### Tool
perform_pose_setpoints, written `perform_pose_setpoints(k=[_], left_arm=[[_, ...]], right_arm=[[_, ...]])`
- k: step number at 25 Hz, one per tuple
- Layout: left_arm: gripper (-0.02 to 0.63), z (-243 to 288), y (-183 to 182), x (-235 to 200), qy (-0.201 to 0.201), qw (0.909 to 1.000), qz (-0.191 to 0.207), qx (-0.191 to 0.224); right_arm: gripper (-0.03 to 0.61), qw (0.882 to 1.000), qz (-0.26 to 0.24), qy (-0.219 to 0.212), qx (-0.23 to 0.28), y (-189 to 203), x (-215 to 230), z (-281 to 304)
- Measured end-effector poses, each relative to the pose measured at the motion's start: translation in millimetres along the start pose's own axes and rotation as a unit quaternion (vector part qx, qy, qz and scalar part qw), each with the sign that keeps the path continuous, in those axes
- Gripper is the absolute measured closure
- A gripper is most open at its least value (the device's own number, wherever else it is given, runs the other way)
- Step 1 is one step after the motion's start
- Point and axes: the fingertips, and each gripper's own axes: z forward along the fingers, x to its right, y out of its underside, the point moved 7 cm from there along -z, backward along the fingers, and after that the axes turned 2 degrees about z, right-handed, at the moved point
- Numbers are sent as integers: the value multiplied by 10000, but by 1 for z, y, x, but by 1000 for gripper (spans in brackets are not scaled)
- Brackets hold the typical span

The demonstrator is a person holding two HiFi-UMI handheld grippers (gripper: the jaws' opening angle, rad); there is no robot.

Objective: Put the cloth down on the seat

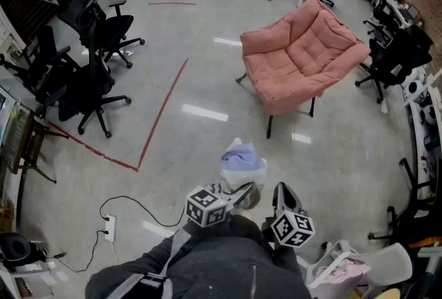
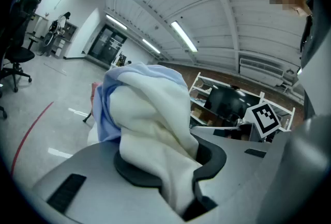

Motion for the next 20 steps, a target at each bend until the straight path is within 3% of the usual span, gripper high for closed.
perform_pose_setpoints(k=[12,20], left_arm=[[497,10,5,10,-95,9999,-74,-6],[499,26,27,30,-182,9995,-207,152]], right_arm=[[566,9995,53,-316,75,-4,7,-3],[566,9994,182,-286,-99,0,43,-7]])
